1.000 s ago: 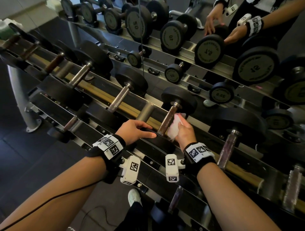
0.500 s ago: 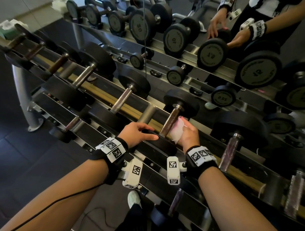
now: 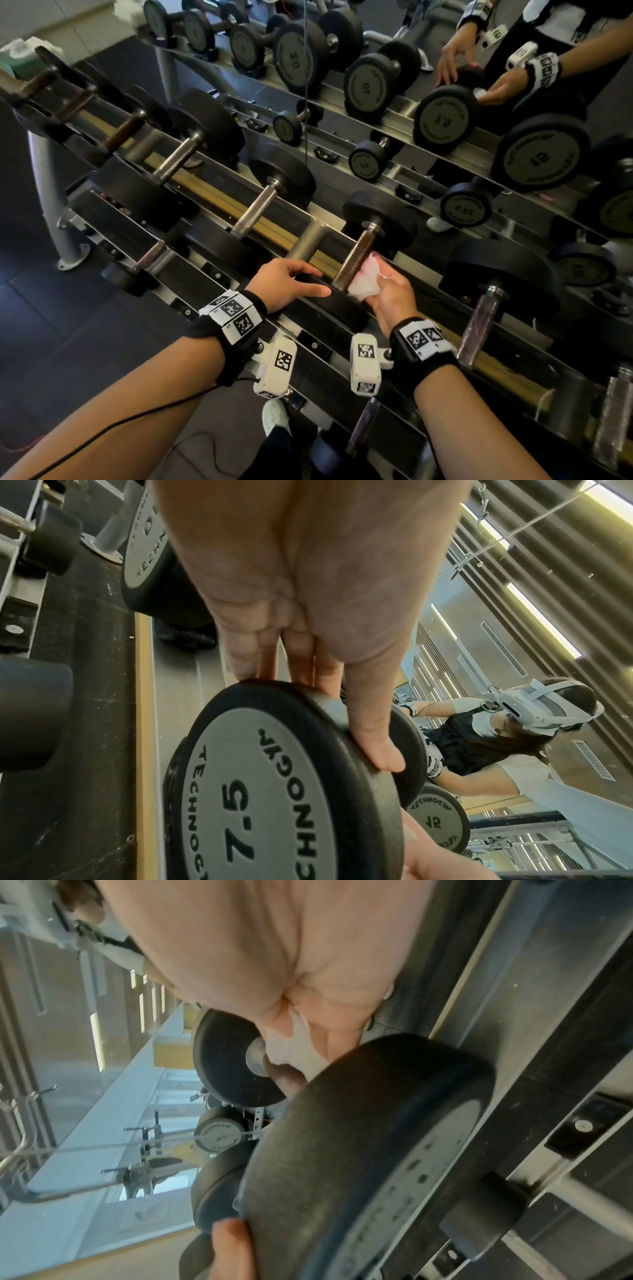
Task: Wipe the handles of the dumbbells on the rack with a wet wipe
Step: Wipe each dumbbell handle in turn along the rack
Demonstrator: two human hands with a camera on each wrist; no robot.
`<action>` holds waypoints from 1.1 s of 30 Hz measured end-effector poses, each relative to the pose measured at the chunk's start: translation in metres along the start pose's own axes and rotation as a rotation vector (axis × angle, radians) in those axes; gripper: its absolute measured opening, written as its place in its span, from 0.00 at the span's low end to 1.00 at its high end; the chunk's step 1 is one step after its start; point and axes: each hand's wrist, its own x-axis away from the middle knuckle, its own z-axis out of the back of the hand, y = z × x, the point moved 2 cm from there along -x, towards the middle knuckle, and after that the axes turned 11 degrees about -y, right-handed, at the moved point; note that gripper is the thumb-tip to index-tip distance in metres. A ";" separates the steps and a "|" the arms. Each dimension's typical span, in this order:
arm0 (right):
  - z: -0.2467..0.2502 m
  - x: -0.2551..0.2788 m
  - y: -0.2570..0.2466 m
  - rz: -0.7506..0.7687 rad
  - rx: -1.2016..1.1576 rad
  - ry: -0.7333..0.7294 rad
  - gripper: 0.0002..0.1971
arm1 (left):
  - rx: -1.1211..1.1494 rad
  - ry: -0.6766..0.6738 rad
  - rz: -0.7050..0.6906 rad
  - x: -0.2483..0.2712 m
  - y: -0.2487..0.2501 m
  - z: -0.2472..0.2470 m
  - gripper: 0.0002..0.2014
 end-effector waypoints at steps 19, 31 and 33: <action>-0.012 -0.014 -0.022 0.021 0.029 0.111 0.15 | 0.039 0.012 -0.018 0.004 0.004 0.001 0.19; -0.004 0.003 -0.007 -0.076 0.059 0.157 0.09 | 0.064 0.023 -0.037 0.005 0.003 -0.001 0.17; 0.001 -0.002 -0.008 -0.075 -0.005 0.170 0.09 | 0.053 0.021 -0.043 0.005 0.003 0.000 0.17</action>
